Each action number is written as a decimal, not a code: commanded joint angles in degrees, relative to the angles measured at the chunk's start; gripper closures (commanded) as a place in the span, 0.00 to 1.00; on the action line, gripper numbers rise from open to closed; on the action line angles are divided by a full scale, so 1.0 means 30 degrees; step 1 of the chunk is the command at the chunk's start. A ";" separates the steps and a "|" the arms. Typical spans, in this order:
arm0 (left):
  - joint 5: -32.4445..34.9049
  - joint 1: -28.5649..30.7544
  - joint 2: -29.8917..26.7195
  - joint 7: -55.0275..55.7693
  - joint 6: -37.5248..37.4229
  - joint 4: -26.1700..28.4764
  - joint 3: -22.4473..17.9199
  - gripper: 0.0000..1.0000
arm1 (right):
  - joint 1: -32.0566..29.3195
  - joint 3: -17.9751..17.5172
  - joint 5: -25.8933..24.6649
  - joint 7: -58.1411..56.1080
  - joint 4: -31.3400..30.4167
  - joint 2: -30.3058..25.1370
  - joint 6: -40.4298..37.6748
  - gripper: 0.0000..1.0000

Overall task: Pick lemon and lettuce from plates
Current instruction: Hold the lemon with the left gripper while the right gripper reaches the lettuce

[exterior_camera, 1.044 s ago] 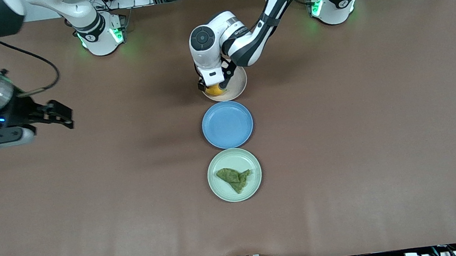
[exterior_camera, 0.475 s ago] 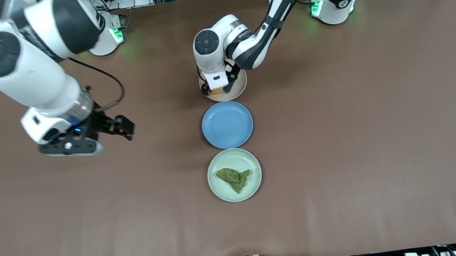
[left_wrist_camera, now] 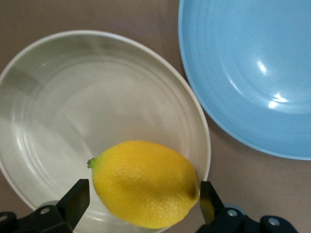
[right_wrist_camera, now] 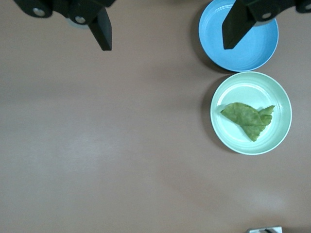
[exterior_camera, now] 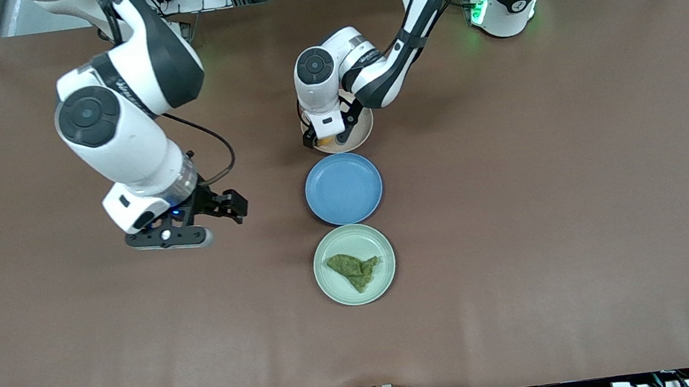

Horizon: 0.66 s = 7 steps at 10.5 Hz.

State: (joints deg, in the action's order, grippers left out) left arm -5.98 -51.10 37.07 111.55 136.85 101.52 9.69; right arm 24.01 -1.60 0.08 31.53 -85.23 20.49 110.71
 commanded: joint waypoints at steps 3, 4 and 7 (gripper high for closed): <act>0.1143 -0.0104 0.0182 0.0902 0.0498 0.0057 -0.0065 0.00 | 0.1602 0.0094 -0.0054 0.3131 0.0693 0.1749 0.1532 0.00; 0.1144 -0.0104 0.0182 0.0873 0.0498 0.0057 -0.0065 0.00 | 0.1984 0.0123 -0.0113 0.4158 0.1015 0.2421 0.1968 0.00; 0.2051 -0.0075 0.0591 0.0844 0.0556 0.0028 -0.0065 0.42 | 0.2776 0.0094 -0.0055 0.5775 0.1048 0.4121 0.4806 0.00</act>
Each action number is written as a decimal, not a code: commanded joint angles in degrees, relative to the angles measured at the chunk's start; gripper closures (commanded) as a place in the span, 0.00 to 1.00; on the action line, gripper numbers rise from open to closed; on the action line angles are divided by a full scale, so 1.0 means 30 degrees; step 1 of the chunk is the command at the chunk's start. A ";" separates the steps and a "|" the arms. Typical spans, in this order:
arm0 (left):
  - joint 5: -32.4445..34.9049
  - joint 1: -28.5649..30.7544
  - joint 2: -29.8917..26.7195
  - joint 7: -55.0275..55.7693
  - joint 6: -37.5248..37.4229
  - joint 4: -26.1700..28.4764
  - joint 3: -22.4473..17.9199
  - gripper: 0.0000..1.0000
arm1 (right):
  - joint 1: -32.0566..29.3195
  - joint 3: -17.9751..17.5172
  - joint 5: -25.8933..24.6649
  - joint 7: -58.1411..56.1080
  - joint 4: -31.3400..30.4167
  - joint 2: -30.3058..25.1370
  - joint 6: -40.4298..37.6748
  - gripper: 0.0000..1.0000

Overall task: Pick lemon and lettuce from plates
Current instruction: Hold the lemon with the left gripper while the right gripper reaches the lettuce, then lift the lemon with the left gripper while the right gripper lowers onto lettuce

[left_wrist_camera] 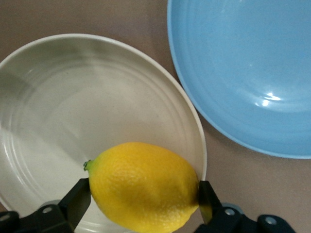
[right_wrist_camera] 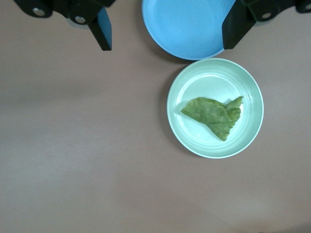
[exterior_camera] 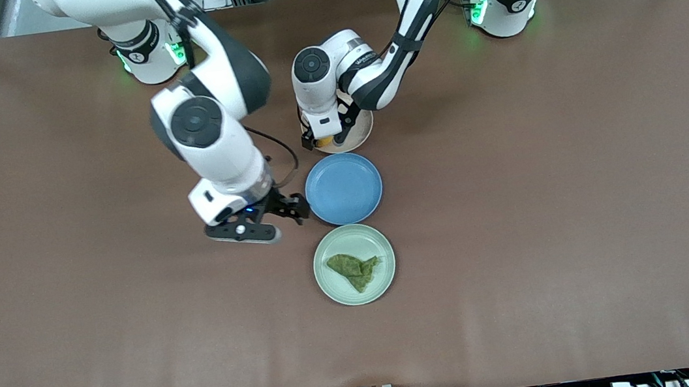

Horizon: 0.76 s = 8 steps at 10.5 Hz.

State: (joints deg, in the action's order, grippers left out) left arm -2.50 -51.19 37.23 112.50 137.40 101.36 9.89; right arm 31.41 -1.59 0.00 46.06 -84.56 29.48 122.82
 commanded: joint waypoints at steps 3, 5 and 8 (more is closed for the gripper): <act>0.0979 -0.0046 0.0742 0.0381 0.0545 -0.0036 -0.0134 0.85 | 0.0779 0.0091 -0.0030 0.2486 0.1405 0.3001 0.3411 0.00; 0.0950 0.0012 0.0656 0.0293 0.0605 -0.0123 -0.0134 1.00 | 0.0809 0.0091 -0.0001 0.2548 0.2022 0.3765 0.3562 0.00; 0.0979 0.0159 -0.0190 -0.0175 0.0343 -0.0212 -0.0134 1.00 | 0.0810 0.0091 0.0000 0.2635 0.2024 0.4468 0.5050 0.00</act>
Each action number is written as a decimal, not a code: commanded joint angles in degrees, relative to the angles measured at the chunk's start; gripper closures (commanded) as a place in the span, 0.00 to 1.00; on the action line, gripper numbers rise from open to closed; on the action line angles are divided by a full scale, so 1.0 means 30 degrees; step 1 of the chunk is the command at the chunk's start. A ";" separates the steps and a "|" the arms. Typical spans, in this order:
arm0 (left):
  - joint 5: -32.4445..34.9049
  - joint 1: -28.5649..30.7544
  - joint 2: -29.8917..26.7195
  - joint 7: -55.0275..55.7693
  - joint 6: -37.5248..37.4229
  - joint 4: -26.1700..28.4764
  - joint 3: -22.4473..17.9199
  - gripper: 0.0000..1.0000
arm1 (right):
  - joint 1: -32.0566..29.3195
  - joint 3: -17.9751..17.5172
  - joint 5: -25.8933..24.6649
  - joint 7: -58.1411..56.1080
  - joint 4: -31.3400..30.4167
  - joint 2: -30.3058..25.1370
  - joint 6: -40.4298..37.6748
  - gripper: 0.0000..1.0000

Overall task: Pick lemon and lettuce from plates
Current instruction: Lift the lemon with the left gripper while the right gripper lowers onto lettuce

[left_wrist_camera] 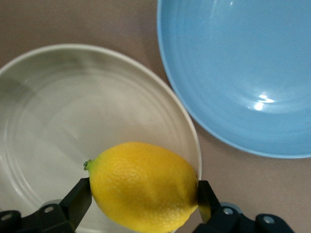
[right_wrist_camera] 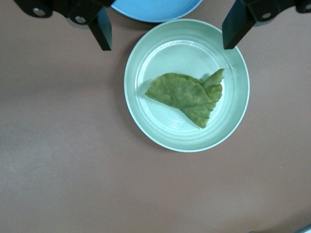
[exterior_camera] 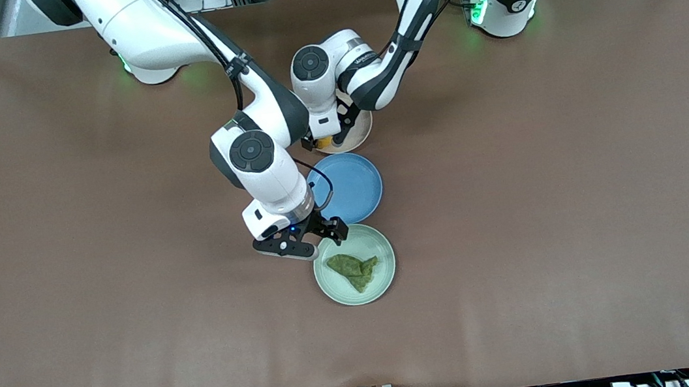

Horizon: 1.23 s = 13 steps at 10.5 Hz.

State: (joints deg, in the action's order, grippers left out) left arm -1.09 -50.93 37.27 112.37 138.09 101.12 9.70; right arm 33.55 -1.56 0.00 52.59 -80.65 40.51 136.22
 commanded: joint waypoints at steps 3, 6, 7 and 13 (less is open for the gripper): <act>0.0480 0.0277 -0.1549 -0.0716 -0.1728 -0.0132 -0.0011 1.00 | 0.0124 0.0079 0.0028 0.0401 0.0896 0.1818 0.1733 0.00; 0.0393 0.0395 -0.3071 -0.1795 -0.4273 -0.0103 -0.0011 1.00 | 0.0154 0.0079 0.0028 0.0459 0.1828 0.2869 0.1762 0.00; 0.0364 0.0424 -0.3686 -0.2382 -0.5298 -0.0074 -0.0011 1.00 | 0.0183 0.0079 0.0057 0.0460 0.2502 0.3368 0.1762 0.00; -0.0976 0.3756 -0.9365 -0.9519 -1.1305 -0.0161 0.0077 1.00 | 0.0593 0.0079 0.0028 0.0665 0.3446 0.4748 0.2315 0.00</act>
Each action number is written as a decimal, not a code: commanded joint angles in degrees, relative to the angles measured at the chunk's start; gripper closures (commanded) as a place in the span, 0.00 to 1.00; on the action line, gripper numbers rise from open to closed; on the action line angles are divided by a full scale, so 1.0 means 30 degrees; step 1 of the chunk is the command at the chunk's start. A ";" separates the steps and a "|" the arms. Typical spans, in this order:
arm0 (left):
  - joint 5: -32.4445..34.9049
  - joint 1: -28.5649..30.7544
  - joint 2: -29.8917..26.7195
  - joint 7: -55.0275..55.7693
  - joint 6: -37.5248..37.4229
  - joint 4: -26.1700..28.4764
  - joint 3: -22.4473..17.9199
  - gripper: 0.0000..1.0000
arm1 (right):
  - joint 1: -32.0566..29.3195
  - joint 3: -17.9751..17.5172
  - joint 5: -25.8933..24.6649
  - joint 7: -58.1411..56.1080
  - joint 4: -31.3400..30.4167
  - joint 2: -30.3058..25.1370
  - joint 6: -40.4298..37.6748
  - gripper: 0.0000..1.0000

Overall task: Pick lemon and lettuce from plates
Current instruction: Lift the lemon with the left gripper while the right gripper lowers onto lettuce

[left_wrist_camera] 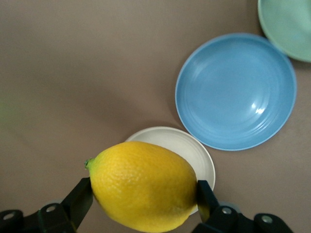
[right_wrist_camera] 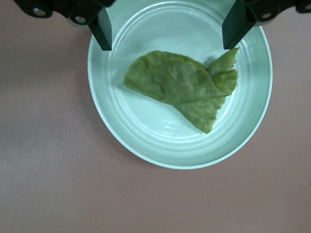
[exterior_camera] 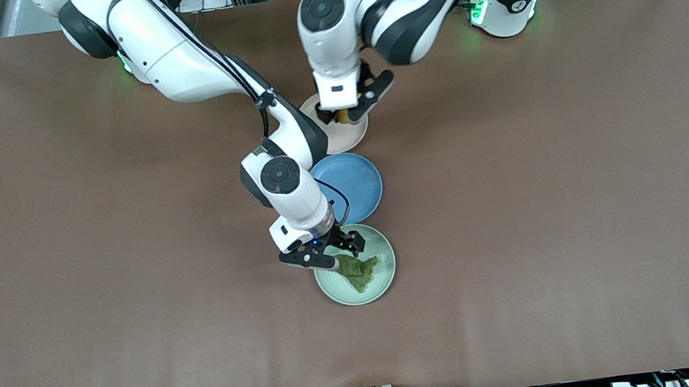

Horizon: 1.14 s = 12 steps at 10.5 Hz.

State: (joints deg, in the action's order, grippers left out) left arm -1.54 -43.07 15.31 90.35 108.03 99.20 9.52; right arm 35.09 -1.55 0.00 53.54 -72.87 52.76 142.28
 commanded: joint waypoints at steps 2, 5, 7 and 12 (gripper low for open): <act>-0.1215 0.3474 -0.3165 -0.5928 -0.3068 -0.0103 0.0080 1.00 | 0.0081 0.0079 -0.0001 0.0260 0.1174 0.0986 0.0592 0.00; -0.1186 0.7254 -0.2790 -1.2399 -0.4104 -0.1250 0.0021 1.00 | 0.0109 0.0108 -0.0002 0.0318 0.1320 0.1278 0.0679 0.00; -0.0865 0.9423 -0.1098 -1.5921 -0.3959 -0.1601 -0.0008 1.00 | 0.0139 0.0108 -0.0031 0.0318 0.1438 0.1542 0.1087 0.00; 0.2111 1.3212 0.4151 -2.2489 -0.0686 -0.2979 -0.0008 1.00 | 0.0168 0.0137 -0.0090 0.0288 0.1761 0.2069 0.1207 0.00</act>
State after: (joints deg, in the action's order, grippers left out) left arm 0.60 -3.64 24.88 25.68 104.79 93.14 8.65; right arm 35.20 -1.40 0.00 53.54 -70.28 56.89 145.68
